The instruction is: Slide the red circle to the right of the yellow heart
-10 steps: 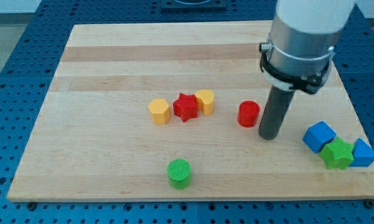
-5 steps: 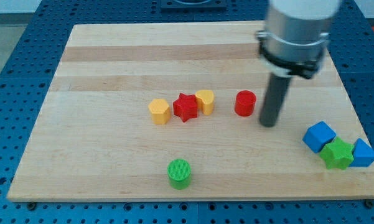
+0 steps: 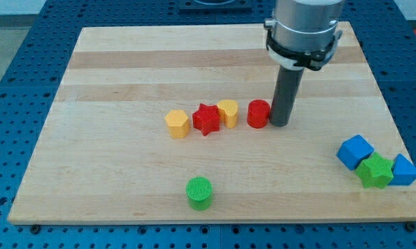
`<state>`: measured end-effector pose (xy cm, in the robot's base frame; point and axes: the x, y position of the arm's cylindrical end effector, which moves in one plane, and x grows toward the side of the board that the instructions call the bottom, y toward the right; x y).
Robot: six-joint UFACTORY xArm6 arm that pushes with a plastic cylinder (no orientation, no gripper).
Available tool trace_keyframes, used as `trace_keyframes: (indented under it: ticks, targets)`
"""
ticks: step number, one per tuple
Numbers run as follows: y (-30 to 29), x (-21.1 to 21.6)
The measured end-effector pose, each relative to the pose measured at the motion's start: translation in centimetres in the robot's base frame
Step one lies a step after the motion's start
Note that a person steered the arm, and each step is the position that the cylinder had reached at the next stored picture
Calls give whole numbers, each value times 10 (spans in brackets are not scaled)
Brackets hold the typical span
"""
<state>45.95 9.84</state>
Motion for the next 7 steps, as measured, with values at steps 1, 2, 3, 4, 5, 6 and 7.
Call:
trace_keyframes:
  ticks: [1,2,3,4,5,6,7]
  targets:
    - [-3,0]
    - [29,-16]
    - [30,-55]
    - [11,-62]
    - [-27,-47]
    - [-51,-30]
    - [-53,-26]
